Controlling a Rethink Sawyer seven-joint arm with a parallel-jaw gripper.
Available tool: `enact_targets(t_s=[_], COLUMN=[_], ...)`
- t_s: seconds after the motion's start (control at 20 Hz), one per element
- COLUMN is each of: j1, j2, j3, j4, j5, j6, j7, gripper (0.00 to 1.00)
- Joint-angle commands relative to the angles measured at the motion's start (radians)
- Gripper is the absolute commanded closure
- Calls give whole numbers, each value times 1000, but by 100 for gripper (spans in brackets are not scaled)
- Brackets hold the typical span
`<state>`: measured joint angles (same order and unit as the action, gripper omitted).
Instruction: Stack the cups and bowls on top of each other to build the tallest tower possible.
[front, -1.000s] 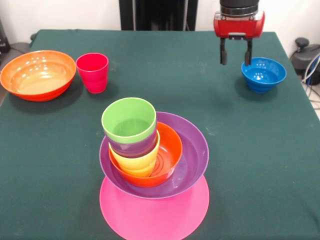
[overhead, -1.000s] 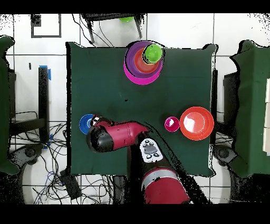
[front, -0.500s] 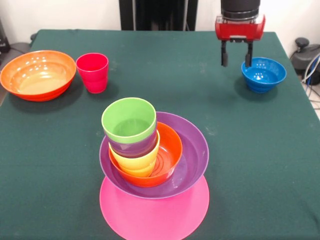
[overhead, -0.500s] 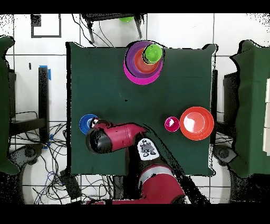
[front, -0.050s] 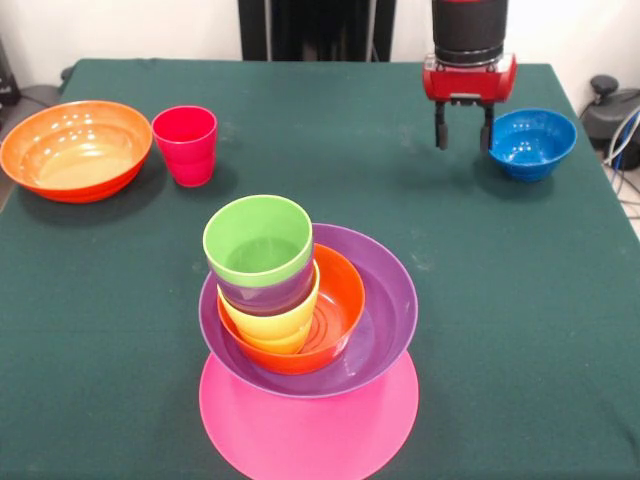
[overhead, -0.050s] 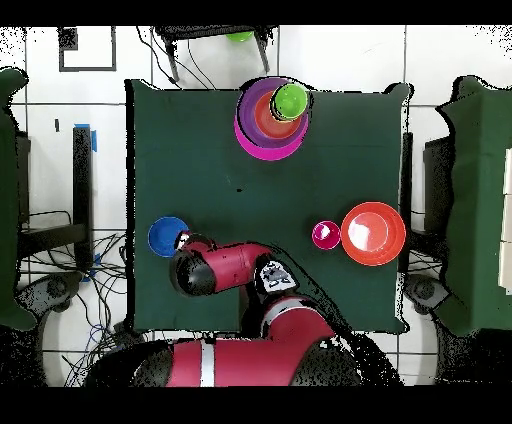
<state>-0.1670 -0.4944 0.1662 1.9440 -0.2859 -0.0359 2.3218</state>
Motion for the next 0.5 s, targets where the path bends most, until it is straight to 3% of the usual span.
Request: enact_targets(t_s=[0.05, 0.25, 0.5], j1=[56, 60, 52], j2=[88, 82, 6], j3=[-3, 5, 19], j4=[-31, -30, 26], j5=[26, 36, 39], j6=[-55, -47, -22], j7=[121, 116, 125], gripper=[0, 0, 0])
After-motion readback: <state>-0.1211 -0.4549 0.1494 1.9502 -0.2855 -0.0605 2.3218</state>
